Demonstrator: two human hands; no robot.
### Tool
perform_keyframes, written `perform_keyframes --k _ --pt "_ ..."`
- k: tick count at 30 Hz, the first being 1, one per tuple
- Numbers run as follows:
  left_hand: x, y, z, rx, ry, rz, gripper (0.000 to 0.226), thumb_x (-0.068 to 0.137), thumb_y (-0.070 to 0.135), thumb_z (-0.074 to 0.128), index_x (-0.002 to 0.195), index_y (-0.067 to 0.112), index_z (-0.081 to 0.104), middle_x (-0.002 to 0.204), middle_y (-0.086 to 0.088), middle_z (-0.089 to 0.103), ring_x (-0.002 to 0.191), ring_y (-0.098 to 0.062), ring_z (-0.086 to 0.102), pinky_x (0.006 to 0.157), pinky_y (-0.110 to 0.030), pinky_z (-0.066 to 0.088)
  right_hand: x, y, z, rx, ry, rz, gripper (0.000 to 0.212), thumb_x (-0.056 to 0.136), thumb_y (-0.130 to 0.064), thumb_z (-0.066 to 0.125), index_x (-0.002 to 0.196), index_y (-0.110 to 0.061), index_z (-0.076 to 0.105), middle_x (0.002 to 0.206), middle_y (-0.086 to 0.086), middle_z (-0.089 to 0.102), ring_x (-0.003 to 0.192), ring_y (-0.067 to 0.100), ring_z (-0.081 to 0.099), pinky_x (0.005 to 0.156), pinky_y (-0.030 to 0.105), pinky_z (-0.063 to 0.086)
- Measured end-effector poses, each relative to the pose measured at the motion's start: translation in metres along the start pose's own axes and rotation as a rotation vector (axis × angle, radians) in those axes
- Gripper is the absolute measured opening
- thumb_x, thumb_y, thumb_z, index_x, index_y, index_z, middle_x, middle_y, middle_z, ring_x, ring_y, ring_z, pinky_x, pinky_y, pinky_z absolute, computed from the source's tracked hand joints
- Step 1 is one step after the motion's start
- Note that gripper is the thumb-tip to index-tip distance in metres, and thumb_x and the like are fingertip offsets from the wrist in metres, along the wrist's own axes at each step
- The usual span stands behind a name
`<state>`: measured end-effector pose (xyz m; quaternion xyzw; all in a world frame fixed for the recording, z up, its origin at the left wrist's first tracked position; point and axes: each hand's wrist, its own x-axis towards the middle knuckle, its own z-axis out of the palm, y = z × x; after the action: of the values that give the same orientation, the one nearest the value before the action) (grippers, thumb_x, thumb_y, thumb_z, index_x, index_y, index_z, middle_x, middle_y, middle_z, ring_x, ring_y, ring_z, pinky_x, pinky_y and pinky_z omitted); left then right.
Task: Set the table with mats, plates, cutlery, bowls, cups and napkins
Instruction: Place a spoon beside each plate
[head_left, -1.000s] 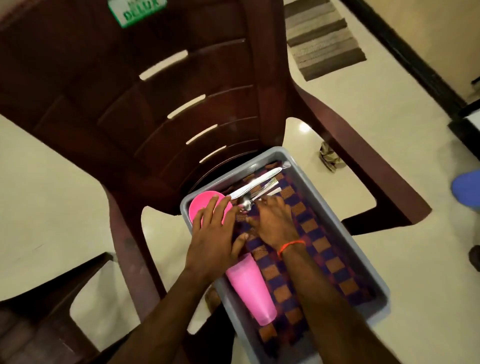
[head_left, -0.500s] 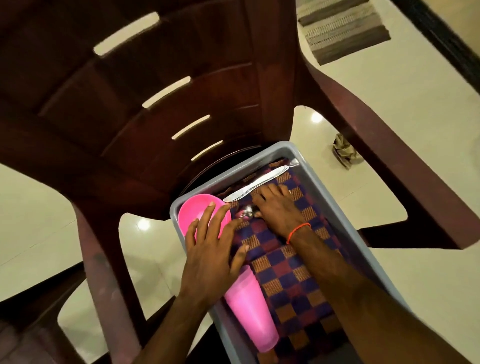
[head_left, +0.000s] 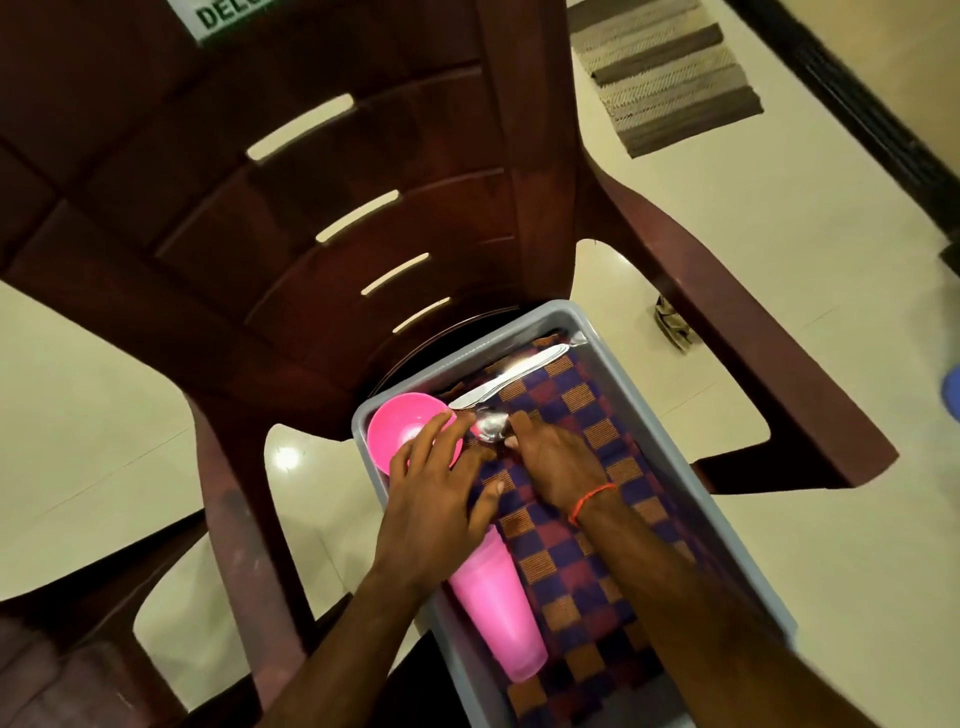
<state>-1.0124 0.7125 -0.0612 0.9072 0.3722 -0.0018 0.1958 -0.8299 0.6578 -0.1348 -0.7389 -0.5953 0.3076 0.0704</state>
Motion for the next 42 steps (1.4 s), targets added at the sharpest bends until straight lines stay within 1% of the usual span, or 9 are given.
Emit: perform_keyframes --k 2,5,8,13,17,23,31,35,42 --pt "-0.001 0.008 -0.011 0.007 -0.007 -0.020 0.042 0.095 0.050 0.048 0.115 0.022 0.072 0.124 0.000 0.069 0.117 -0.026 0.060 0.091 -0.043 0.050 -0.017 -0.015 -0.011 0.108 0.030 0.052 0.009 0.105 -0.023 0.047 0.112 -0.020 0.042 0.100 0.009 0.067 0.088 0.032 0.066 0.069 0.044 0.052" --pt "-0.002 0.024 -0.040 -0.154 -0.043 -0.249 0.033 0.100 0.054 0.053 0.107 0.029 0.073 0.092 0.010 0.075 0.080 -0.012 0.068 0.066 -0.025 0.046 -0.046 -0.042 -0.034 0.262 0.111 0.114 0.013 0.108 -0.031 0.039 0.108 -0.020 0.044 0.089 0.004 0.067 0.078 0.027 0.064 0.064 0.043 0.050" --pt "-0.003 0.036 -0.063 -0.519 -0.120 -0.421 0.042 0.097 0.066 0.044 0.106 0.031 0.065 0.077 0.014 0.072 0.071 -0.005 0.067 0.063 -0.026 0.047 -0.073 -0.070 -0.056 0.340 0.216 0.123 0.022 0.107 -0.040 0.032 0.107 -0.022 0.043 0.084 0.000 0.064 0.072 0.024 0.061 0.060 0.046 0.050" --pt "-0.010 0.066 -0.109 -1.281 -0.137 -0.557 0.033 0.108 0.034 0.037 0.113 0.014 0.063 0.087 0.004 0.074 0.076 -0.002 0.071 0.062 -0.018 0.054 -0.113 -0.114 -0.093 0.371 0.319 0.140 0.036 0.105 -0.052 0.026 0.113 -0.025 0.048 0.089 -0.003 0.064 0.076 0.017 0.060 0.063 0.043 0.051" --pt "-0.020 0.074 -0.137 -1.372 -0.095 -0.545 0.050 0.105 0.041 0.038 0.126 0.004 0.063 0.102 -0.009 0.076 0.091 -0.018 0.073 0.074 -0.028 0.057 -0.132 -0.143 -0.131 0.326 0.318 0.132 0.026 0.107 -0.037 0.041 0.127 -0.024 0.052 0.098 -0.002 0.067 0.085 0.016 0.063 0.068 0.036 0.053" --pt "-0.031 0.094 -0.184 -1.543 -0.077 -0.576 0.037 0.111 0.031 0.037 0.130 0.007 0.059 0.120 -0.015 0.074 0.114 -0.035 0.069 0.099 -0.051 0.054 -0.158 -0.187 -0.169 0.218 0.272 0.146 0.021 0.106 -0.031 0.041 0.124 -0.024 0.050 0.107 -0.001 0.063 0.094 0.018 0.062 0.080 0.039 0.056" --pt "-0.047 0.118 -0.233 -1.680 -0.090 -0.667 0.023 0.107 0.033 0.050 0.111 0.017 0.066 0.089 -0.003 0.074 0.081 -0.018 0.070 0.080 -0.037 0.055 -0.196 -0.249 -0.192 0.074 0.404 0.283 0.037 0.102 -0.014 0.051 0.139 -0.015 0.046 0.112 0.004 0.063 0.098 0.020 0.062 0.081 0.029 0.051" --pt "-0.061 0.131 -0.254 -1.639 -0.085 -0.607 0.025 0.109 0.032 0.047 0.117 0.016 0.064 0.088 -0.002 0.072 0.078 -0.014 0.069 0.065 -0.027 0.057 -0.212 -0.268 -0.201 0.055 0.464 0.345 0.032 0.101 -0.014 0.050 0.133 -0.015 0.050 0.107 0.005 0.066 0.093 0.025 0.066 0.078 0.036 0.055" --pt "-0.076 0.152 -0.262 -1.680 -0.017 -0.572 0.018 0.107 0.019 0.052 0.092 0.013 0.060 0.071 -0.004 0.060 0.065 -0.018 0.055 0.067 -0.034 0.049 -0.248 -0.289 -0.213 -0.083 0.480 0.402 0.015 0.104 -0.015 0.047 0.107 -0.013 0.061 0.096 0.007 0.068 0.087 0.027 0.069 0.065 0.032 0.045"
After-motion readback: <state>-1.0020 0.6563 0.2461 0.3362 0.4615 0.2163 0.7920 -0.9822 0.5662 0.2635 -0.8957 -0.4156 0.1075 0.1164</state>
